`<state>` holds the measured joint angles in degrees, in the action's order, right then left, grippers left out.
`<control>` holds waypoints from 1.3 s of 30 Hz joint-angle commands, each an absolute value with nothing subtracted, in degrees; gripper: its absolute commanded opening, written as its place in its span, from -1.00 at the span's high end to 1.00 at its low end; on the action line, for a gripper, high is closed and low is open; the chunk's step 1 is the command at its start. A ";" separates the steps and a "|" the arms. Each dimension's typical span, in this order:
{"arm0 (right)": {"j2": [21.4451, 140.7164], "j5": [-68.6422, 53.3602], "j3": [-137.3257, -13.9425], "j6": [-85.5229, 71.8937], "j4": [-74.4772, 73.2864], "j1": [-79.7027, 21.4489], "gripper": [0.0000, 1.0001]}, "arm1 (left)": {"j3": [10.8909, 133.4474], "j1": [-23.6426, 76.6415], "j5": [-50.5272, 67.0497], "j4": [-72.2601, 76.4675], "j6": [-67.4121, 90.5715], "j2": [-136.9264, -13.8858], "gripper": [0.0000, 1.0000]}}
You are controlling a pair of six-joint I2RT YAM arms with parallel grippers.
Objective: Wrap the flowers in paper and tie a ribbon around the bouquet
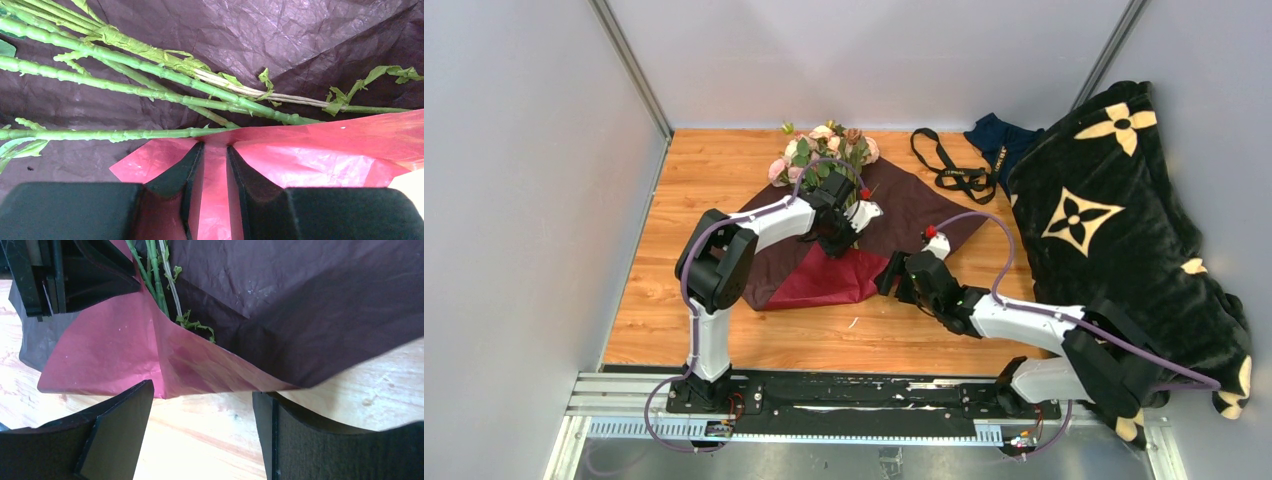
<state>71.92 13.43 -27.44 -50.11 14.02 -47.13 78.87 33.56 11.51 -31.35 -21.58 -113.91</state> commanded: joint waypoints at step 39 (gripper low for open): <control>102.08 44.85 -58.79 9.20 -4.98 -67.86 1.00 | 92.66 19.69 26.69 -41.02 -17.21 -114.75 0.03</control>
